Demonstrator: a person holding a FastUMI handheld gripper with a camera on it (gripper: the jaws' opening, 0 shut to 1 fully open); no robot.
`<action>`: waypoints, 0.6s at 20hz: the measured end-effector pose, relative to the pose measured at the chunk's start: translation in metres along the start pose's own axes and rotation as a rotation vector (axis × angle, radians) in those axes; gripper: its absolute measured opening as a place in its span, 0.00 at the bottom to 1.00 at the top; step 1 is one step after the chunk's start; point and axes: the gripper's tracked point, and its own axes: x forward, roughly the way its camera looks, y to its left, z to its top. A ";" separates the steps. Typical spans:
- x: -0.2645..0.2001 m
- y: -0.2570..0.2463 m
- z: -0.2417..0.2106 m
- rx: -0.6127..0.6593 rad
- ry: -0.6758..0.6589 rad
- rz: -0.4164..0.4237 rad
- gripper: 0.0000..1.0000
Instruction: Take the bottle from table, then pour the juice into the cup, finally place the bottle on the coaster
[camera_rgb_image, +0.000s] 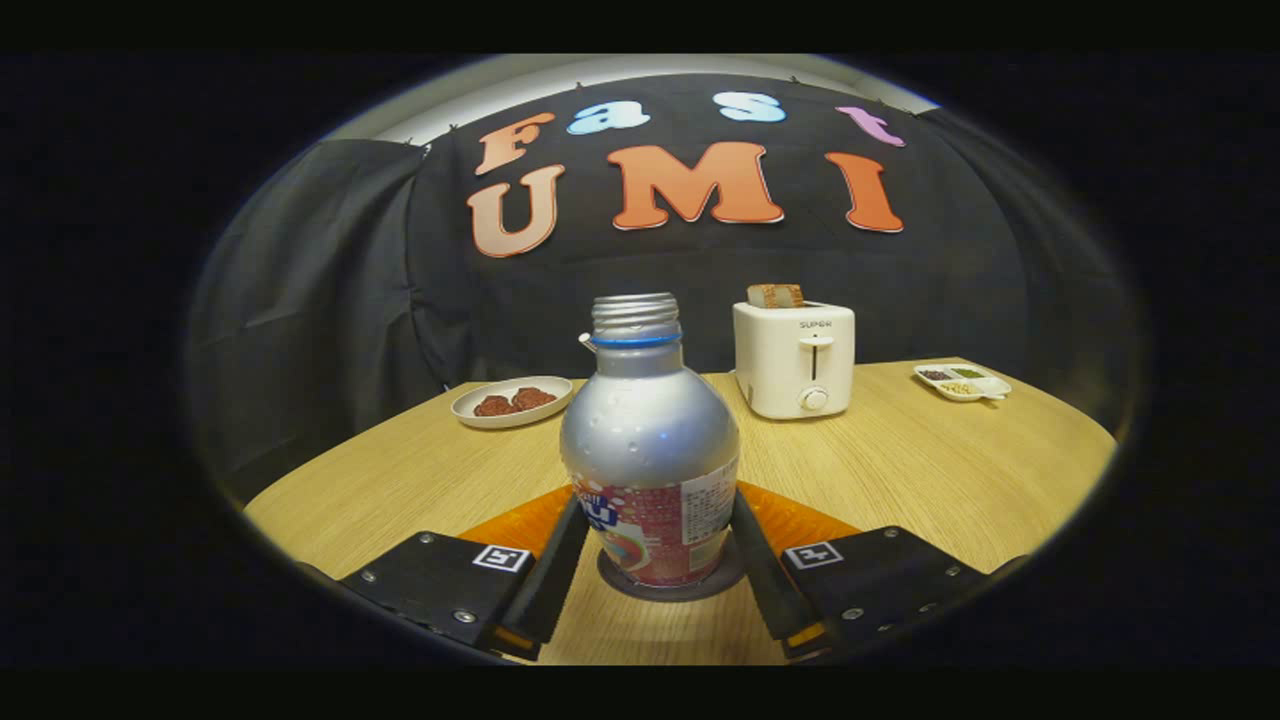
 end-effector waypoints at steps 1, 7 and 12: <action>0.000 0.000 0.001 -0.007 -0.004 -0.002 0.78; -0.014 -0.001 0.020 0.002 -0.035 -0.015 0.84; -0.057 0.000 0.059 0.008 -0.105 0.030 0.96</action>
